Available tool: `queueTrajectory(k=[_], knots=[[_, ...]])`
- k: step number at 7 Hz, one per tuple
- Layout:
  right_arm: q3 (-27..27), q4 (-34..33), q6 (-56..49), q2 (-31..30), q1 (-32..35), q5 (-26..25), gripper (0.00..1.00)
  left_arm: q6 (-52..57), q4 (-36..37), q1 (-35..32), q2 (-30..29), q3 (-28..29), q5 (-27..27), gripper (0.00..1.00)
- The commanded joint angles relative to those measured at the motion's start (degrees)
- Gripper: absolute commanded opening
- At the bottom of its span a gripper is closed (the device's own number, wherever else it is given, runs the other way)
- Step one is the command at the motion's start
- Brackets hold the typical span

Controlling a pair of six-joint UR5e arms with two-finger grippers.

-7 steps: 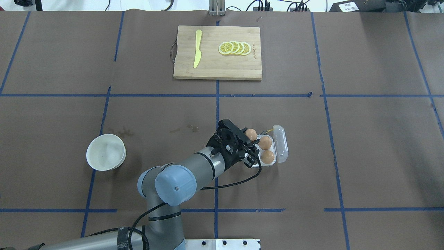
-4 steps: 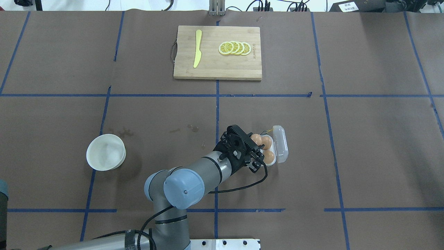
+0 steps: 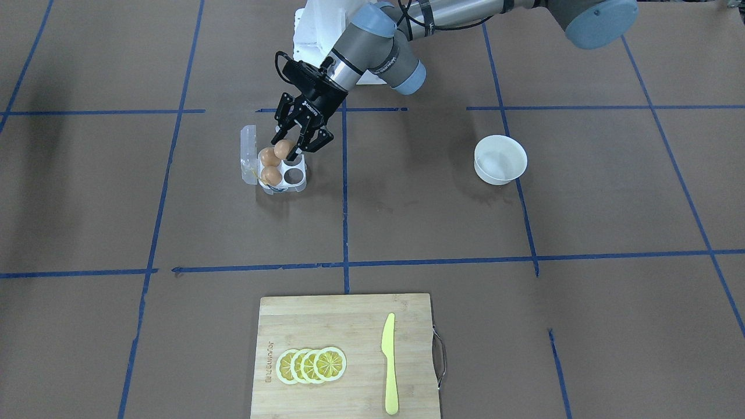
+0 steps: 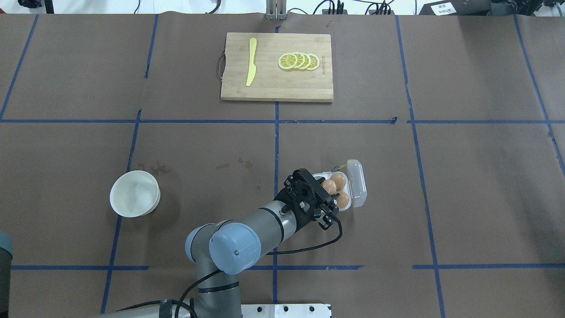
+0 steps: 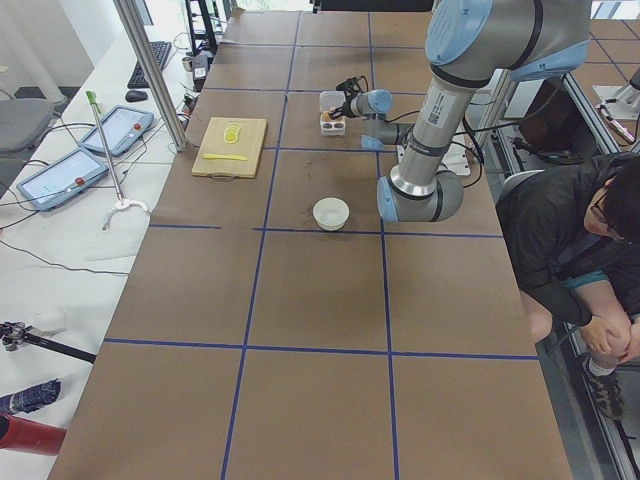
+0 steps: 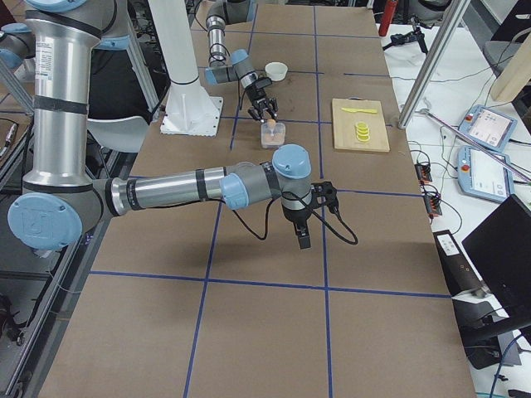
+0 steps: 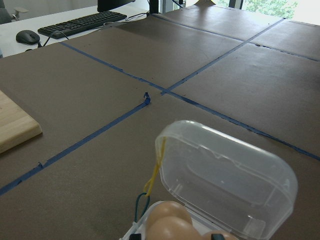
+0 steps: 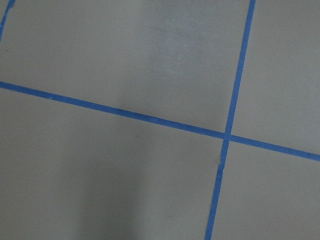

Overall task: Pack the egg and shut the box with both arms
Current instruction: 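Lower the egg into the empty carton slot and open the left gripper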

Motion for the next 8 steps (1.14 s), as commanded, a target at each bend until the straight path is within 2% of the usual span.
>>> queueTrajectory(k=[1, 2, 3, 6, 7, 8], knots=[[0.0, 0.0, 0.0, -0.1, 0.0, 0.0, 1.0, 0.0, 0.0, 0.4, 0.1, 0.1, 0.0, 0.36], [0.0, 0.0, 0.0, -0.1, 0.0, 0.0, 1.0, 0.0, 0.0, 0.5, 0.0, 0.1, 0.0, 0.54], [-0.1, 0.0, 0.0, -0.1, -0.1, 0.0, 1.0, 0.0, 0.0, 0.6, 0.0, 0.1, 0.0, 0.58], [-0.2, 0.0, 0.0, -0.1, 0.0, 0.0, 1.0, 0.0, 0.0, 0.9, 0.0, 0.1, 0.0, 0.59], [-0.2, 0.0, 0.0, -0.1, 0.0, 0.0, 1.0, 0.0, 0.0, 0.9, 0.0, -0.1, 0.0, 0.63], [-0.2, 0.0, 0.0, -0.1, 0.0, 0.1, 1.0, 0.0, 0.1, 0.8, -0.1, -0.7, -1.1, 0.85]])
